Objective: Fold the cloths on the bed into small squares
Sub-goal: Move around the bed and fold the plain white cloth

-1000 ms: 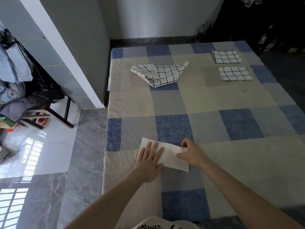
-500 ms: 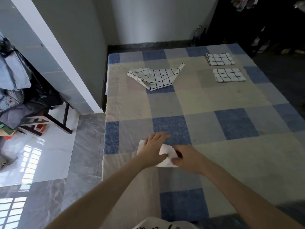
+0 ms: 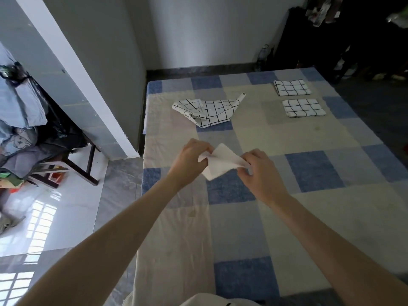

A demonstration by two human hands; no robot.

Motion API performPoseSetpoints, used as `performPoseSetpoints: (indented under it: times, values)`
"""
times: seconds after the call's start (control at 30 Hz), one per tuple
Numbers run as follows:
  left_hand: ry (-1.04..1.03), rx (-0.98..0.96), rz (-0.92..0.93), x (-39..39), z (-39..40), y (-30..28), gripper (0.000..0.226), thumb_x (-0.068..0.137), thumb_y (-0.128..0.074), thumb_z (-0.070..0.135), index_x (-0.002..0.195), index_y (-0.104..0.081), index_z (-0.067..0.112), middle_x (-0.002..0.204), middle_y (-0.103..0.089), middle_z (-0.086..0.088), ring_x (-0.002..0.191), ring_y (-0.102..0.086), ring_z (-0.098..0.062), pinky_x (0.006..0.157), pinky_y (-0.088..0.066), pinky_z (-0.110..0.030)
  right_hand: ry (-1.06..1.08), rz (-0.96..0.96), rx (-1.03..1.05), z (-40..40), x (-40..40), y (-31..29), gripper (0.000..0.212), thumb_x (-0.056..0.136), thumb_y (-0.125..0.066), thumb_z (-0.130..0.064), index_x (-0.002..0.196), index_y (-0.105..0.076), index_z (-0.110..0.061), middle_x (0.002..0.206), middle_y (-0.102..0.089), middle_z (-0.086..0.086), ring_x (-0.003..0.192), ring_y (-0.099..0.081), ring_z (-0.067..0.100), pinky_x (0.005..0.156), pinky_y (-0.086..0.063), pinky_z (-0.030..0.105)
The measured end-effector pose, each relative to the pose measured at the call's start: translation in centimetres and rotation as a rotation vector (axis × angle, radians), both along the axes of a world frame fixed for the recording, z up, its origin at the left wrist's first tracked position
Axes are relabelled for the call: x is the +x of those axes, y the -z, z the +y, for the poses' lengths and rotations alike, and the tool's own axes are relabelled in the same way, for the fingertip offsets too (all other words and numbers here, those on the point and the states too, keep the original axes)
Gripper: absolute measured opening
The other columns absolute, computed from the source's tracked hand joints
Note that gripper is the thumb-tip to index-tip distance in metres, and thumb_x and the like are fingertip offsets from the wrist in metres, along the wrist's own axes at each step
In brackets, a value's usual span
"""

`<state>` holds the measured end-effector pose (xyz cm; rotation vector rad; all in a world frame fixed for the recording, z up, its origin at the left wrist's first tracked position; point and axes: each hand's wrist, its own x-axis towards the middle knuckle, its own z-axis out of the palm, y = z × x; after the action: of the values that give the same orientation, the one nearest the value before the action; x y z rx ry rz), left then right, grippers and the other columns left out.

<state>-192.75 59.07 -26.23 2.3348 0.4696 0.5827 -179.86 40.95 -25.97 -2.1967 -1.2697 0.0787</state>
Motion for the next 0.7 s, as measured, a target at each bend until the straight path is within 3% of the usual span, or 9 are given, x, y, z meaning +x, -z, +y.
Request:
performPoseSetpoints:
  times: [0.1, 0.2, 0.3, 0.4, 0.47, 0.57, 0.7]
  values:
    - [-0.02, 0.081, -0.047, -1.9, -0.7, 1.1, 0.024, 0.073, -0.063, 0.0, 0.095, -0.069, 0.009, 0.095, -0.061, 0.005, 0.096, -0.054, -0.021, 0.082, -0.046, -0.037, -0.085, -0.161, 0.096, -1.1, -1.1, 0.4, 0.015, 0.075, -0.067, -0.012, 0.09, -0.062, -0.009, 0.093, -0.058, 0.004, 0.085, -0.054, 0.021, 0.068, -0.046, 0.032]
    - [0.047, 0.11, 0.072, -5.6, -3.3, 4.6, 0.031, 0.071, -0.072, -0.004, 0.094, -0.071, 0.016, 0.101, -0.068, -0.001, 0.096, -0.059, -0.02, 0.088, -0.048, -0.035, -0.204, -0.223, -0.055, -3.7, -3.5, 4.0, 0.021, 0.069, -0.068, -0.014, 0.09, -0.067, -0.013, 0.096, -0.067, 0.002, 0.082, -0.062, 0.021, 0.073, -0.05, 0.032]
    - [0.194, 0.142, 0.243, -9.4, -6.7, 8.4, 0.033, 0.071, -0.074, -0.001, 0.096, -0.072, 0.022, 0.103, -0.07, 0.003, 0.101, -0.062, -0.017, 0.097, -0.043, -0.033, -0.313, -0.149, -0.242, -6.9, -6.3, 7.9, 0.021, 0.07, -0.055, -0.029, 0.087, -0.065, -0.023, 0.089, -0.067, -0.007, 0.079, -0.063, 0.015, 0.075, -0.046, 0.025]
    - [0.264, 0.094, 0.4, -12.5, -9.5, 11.5, 0.026, 0.083, -0.06, 0.016, 0.102, -0.067, 0.032, 0.115, -0.065, 0.013, 0.113, -0.05, -0.006, 0.106, -0.035, -0.027, -0.353, -0.063, -0.325, -9.3, -8.7, 10.2, 0.017, 0.069, -0.05, -0.035, 0.084, -0.058, -0.031, 0.083, -0.064, -0.014, 0.076, -0.061, 0.009, 0.07, -0.05, 0.024]
    - [0.248, 0.036, 0.407, -13.9, -10.6, 12.4, 0.025, 0.08, -0.05, 0.026, 0.098, -0.066, 0.032, 0.117, -0.063, 0.015, 0.112, -0.046, -0.003, 0.101, -0.035, -0.026, -0.369, -0.015, -0.353, -10.4, -9.7, 11.1, 0.014, 0.074, -0.049, -0.038, 0.085, -0.056, -0.033, 0.086, -0.064, -0.014, 0.079, -0.061, 0.008, 0.071, -0.051, 0.023]
    - [0.202, 0.01, 0.362, -14.6, -11.3, 12.6, 0.024, 0.074, -0.056, 0.034, 0.097, -0.065, 0.032, 0.114, -0.065, 0.014, 0.108, -0.051, -0.005, 0.093, -0.034, -0.02, -0.376, -0.009, -0.374, -10.8, -9.9, 11.7, 0.012, 0.074, -0.052, -0.035, 0.085, -0.053, -0.033, 0.086, -0.063, -0.013, 0.079, -0.06, 0.008, 0.069, -0.049, 0.021]
    - [0.116, -0.006, 0.374, -14.3, -11.3, 12.3, 0.034, 0.08, -0.049, 0.047, 0.1, -0.068, 0.028, 0.106, -0.067, 0.012, 0.103, -0.056, -0.009, 0.091, -0.042, -0.027, -0.297, 0.151, -0.306, -9.6, -9.5, 11.2, 0.012, 0.076, -0.058, -0.026, 0.088, -0.062, -0.026, 0.088, -0.063, -0.009, 0.083, -0.058, 0.009, 0.072, -0.044, 0.021]
